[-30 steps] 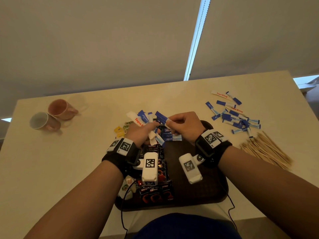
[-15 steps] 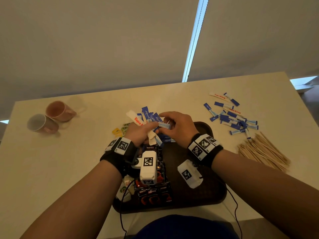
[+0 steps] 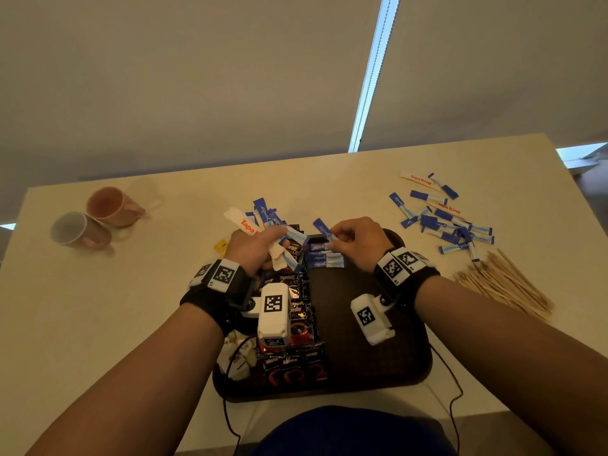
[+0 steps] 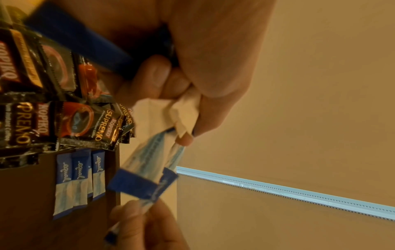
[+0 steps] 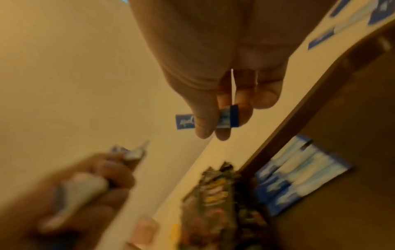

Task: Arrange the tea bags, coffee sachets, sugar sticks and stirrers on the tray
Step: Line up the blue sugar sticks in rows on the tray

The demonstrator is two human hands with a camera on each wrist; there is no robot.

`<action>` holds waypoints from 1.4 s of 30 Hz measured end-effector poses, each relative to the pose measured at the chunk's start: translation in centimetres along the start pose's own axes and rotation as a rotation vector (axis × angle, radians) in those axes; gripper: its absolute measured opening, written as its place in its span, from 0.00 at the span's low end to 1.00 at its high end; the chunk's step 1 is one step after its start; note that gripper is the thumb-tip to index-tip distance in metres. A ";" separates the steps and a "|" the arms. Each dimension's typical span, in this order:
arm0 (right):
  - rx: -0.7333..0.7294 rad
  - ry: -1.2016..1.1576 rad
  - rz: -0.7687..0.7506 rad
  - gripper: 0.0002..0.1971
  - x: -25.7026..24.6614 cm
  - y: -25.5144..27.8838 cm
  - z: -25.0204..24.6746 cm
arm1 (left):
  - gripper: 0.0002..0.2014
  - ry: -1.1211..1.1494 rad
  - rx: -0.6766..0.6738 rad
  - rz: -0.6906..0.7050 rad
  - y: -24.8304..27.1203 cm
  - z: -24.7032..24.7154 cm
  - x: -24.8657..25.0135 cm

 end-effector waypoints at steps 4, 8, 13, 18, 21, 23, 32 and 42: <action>-0.230 0.337 0.061 0.15 2.9 -0.3 2.9 | 0.07 0.003 0.010 -0.001 0.1 -0.3 -0.1; -0.385 0.524 0.085 0.14 4.9 -0.7 6.2 | 0.08 -0.011 0.013 -0.009 0.0 -0.7 -0.6; -0.332 0.624 0.007 0.12 4.6 -1.6 7.5 | 0.07 -0.004 0.028 -0.029 -0.4 -1.5 -1.5; -0.282 0.717 -0.065 0.09 4.3 -2.0 7.8 | 0.07 0.029 0.034 -0.040 -0.5 -1.7 -2.1; -0.291 0.715 -0.067 0.11 4.2 -2.3 8.2 | 0.07 0.037 0.030 -0.050 -0.6 -1.8 -2.5; -0.297 0.708 -0.080 0.12 4.0 -2.3 8.4 | 0.07 0.027 0.032 -0.054 -0.7 -1.9 -2.6; -0.186 0.463 -0.113 0.10 2.0 -1.8 6.2 | 0.08 0.042 0.022 -0.040 -0.8 -1.5 -2.6; -0.256 -0.393 -0.101 0.15 -6.4 0.2 3.1 | 0.07 0.051 -0.091 0.090 -0.4 0.6 -1.2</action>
Point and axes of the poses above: each hand's wrist, its own y-axis away from the middle knuckle, its own z-axis out of the palm, x = y × z, the point moved 10 cm from there along -y, towards the middle knuckle, and after that the axes turned 3 degrees about -x, right-handed, at the moved point
